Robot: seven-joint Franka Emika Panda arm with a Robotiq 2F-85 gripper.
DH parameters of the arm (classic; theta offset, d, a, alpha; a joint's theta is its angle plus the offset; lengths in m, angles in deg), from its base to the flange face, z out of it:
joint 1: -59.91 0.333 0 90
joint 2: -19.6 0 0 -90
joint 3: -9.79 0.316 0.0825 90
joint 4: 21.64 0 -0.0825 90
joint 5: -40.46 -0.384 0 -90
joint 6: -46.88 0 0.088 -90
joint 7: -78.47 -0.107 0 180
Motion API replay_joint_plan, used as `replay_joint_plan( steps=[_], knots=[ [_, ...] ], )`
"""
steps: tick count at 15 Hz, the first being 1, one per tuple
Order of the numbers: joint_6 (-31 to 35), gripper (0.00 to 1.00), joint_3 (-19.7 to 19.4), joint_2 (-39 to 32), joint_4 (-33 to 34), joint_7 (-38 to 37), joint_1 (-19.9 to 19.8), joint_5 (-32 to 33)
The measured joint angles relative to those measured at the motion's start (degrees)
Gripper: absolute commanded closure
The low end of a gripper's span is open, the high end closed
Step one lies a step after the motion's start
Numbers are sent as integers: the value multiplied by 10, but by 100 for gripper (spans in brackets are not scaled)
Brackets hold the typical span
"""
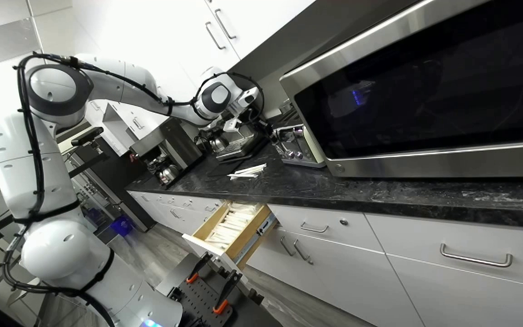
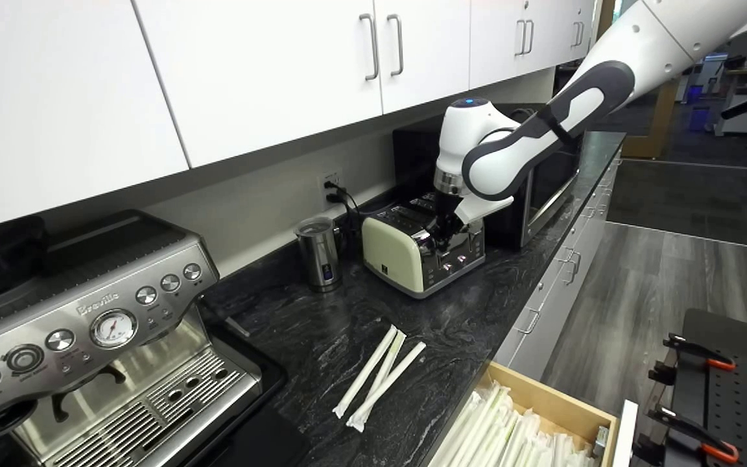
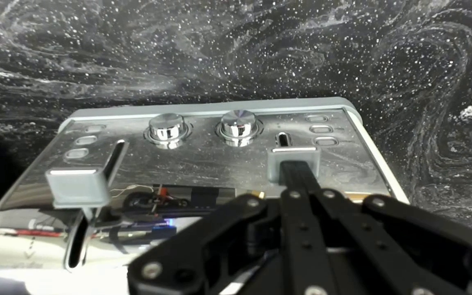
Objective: Push down the left toaster lever
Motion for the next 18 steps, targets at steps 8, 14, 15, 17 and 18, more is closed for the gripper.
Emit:
replay_joint_plan(
  steps=[8, 14, 15, 17, 18],
  knots=[
    [0, 100, -3, -48, 21, 0, 2, -10],
    [-17, 100, -3, -59, 35, 19, -1, -38],
    [-21, 100, -3, -61, 39, 25, -1, -42],
    [-28, 100, -3, -63, 43, 28, -2, -44],
    [-28, 100, -3, -63, 44, 28, -2, -44]
  ],
)
